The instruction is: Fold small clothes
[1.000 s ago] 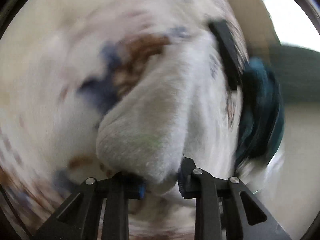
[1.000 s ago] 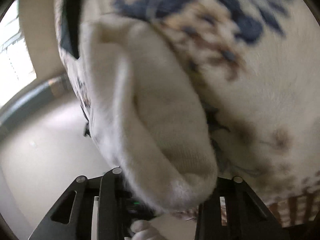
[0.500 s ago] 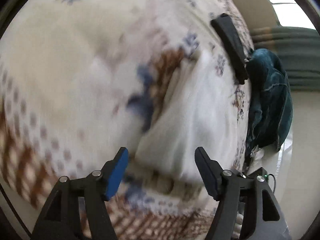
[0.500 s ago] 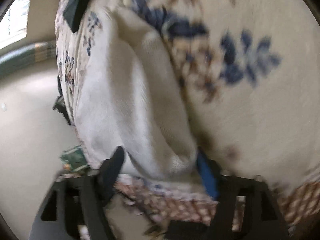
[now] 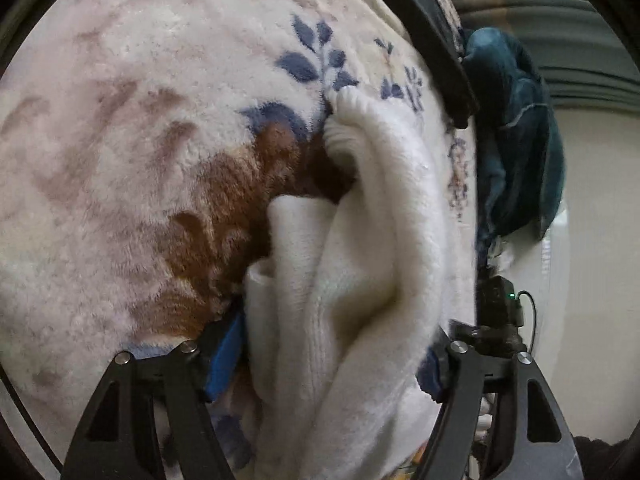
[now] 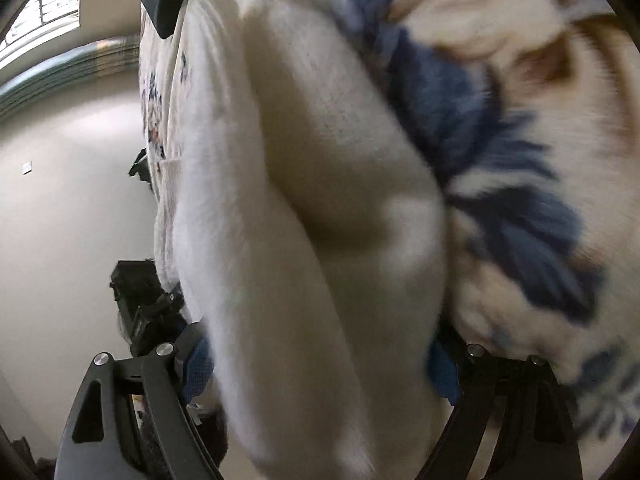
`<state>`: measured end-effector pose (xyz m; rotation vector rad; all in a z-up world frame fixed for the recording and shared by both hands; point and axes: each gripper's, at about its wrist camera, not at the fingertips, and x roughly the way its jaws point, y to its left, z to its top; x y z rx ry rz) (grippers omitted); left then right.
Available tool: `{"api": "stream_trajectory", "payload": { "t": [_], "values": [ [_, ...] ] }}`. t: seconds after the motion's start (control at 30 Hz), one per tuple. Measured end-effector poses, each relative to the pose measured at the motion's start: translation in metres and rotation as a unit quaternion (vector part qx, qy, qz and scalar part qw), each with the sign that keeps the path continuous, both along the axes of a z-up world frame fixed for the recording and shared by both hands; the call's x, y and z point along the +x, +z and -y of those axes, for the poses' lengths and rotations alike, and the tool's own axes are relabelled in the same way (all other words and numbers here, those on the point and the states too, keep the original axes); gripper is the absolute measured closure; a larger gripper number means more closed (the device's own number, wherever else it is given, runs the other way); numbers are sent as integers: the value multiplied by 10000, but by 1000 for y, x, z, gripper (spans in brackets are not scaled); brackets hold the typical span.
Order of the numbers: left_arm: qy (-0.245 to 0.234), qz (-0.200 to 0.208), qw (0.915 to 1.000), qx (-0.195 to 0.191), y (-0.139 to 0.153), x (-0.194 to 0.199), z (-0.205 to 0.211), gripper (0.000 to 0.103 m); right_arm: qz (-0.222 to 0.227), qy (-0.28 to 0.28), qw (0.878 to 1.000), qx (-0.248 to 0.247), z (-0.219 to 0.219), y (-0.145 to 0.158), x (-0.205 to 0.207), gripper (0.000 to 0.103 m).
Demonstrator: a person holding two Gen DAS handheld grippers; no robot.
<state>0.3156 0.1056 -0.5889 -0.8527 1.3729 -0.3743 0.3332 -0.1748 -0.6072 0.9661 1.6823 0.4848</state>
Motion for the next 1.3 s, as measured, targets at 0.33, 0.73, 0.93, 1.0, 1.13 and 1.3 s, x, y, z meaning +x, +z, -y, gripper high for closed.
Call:
{"api": "stream_trajectory", "payload": {
  "t": [0.33, 0.73, 0.93, 1.0, 1.13, 1.3],
  "values": [
    [218, 623, 9976, -183, 86, 31, 13, 77, 220, -345, 9992, 45, -10, 57, -2, 58],
    [-72, 1629, 9862, -274, 185, 264, 35, 77, 1483, -912, 9847, 21, -7, 188, 180, 59],
    [-287, 1757, 9840, -64, 163, 395, 41, 77, 1848, -1059, 9767, -264, 9, 199, 323, 59],
    [-356, 1633, 9859, -7, 140, 433, 44, 76, 1846, -1032, 9764, -430, 11, 186, 372, 59],
    [-398, 917, 9950, 81, 77, 483, 47, 70, 1651, -968, 9789, -722, 29, 151, 440, 58],
    [-372, 677, 9969, 158, 55, 481, 38, 62, 1281, -816, 9816, -1160, 36, 96, 494, 42]
  ]
}}
